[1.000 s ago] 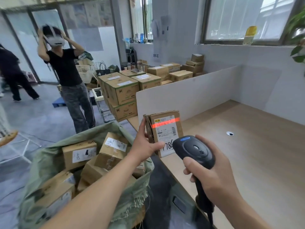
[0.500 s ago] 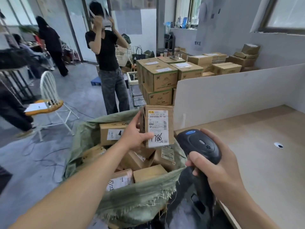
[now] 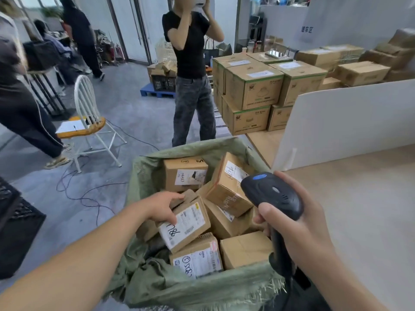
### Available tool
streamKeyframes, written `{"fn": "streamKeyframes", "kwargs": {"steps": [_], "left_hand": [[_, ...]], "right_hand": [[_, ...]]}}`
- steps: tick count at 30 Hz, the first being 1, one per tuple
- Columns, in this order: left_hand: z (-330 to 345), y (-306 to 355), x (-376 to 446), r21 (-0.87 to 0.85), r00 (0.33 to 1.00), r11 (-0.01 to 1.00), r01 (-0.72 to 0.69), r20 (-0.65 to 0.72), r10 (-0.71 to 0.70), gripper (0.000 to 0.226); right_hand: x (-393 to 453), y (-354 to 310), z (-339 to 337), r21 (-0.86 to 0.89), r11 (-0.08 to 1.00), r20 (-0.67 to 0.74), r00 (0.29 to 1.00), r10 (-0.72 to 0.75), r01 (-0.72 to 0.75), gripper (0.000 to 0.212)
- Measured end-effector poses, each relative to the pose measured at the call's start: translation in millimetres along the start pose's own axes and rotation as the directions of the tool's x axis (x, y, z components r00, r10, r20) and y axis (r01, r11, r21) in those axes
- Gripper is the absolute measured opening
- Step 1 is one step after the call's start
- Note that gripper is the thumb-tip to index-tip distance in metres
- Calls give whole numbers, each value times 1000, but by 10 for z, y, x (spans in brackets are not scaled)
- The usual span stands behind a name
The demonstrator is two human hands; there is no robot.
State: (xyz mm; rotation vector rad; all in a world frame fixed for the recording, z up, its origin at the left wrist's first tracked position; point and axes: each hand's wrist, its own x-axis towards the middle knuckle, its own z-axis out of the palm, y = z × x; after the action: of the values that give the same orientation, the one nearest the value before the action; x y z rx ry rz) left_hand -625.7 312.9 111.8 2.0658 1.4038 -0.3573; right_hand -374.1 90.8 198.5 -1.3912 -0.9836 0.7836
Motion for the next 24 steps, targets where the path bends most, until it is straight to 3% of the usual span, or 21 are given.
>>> {"fn": "streamKeyframes", "kwargs": {"steps": [7, 11, 17, 21, 24], "left_hand": [[19, -35, 378, 31, 997, 997, 70, 17, -70, 77], [-248, -88, 508, -64, 994, 992, 110, 31, -108, 67], [-712, -456, 523, -191, 944, 954, 233, -189, -268, 53], [-786, -736, 608, -42, 846, 913, 406, -360, -393, 47], [-653, -650, 624, 46, 827, 889, 455, -392, -402, 52]], "right_hand": [[197, 59, 130, -21, 999, -42, 999, 30, -31, 82], [252, 53, 113, -26, 999, -55, 998, 41, -42, 82], [339, 54, 144, -39, 998, -61, 997, 38, -41, 83], [397, 51, 242, -44, 999, -53, 998, 30, -32, 84], [437, 49, 323, -35, 999, -45, 999, 30, -31, 82]]}}
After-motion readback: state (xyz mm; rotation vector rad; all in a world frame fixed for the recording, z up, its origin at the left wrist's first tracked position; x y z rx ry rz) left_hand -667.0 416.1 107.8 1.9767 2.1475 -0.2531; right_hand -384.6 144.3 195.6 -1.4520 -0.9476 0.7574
